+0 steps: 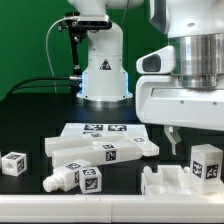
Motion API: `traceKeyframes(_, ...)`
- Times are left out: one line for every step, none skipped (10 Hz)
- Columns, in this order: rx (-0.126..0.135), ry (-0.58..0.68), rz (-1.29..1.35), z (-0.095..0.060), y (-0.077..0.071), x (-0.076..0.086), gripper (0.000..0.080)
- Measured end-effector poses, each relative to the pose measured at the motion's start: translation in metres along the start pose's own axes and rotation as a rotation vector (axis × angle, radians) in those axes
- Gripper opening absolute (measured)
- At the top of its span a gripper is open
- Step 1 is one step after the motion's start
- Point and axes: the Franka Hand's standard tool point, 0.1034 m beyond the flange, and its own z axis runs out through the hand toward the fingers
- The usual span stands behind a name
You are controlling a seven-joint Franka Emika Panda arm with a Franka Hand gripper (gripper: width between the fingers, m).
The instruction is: Assemble chair
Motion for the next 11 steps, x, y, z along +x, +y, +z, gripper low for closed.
traceKeyframes(0.0,0.0,-0.039,0.0001,0.0008,0.0007,0.0642)
traceKeyframes(-0.003,0.002,-0.111,0.0001,0.0015,0.0013,0.0642)
traceKeyframes(-0.012,0.002,-0.26,0.0001,0.0021,0.0011,0.0648)
traceKeyframes(-0.032,-0.007,-0.455,0.0005,0.0029,-0.0011,0.0649)
traceKeyframes(-0.05,-0.027,-0.744,0.0016,0.004,-0.0044,0.0649)
traceKeyframes(-0.057,-0.032,-0.796,0.0015,0.0022,-0.0067,0.0649)
traceKeyframes(-0.058,-0.031,-0.767,0.0016,0.0036,-0.0055,0.0649)
traceKeyframes(-0.058,-0.03,-0.74,0.0016,0.0038,-0.0054,0.0566)
traceKeyframes(-0.059,-0.028,-0.668,0.0017,0.0036,-0.0056,0.0371)
traceKeyframes(-0.059,-0.026,-0.597,0.0018,0.0034,-0.0058,0.0371)
traceKeyframes(-0.06,-0.024,-0.51,0.002,0.0033,-0.0061,0.0284)
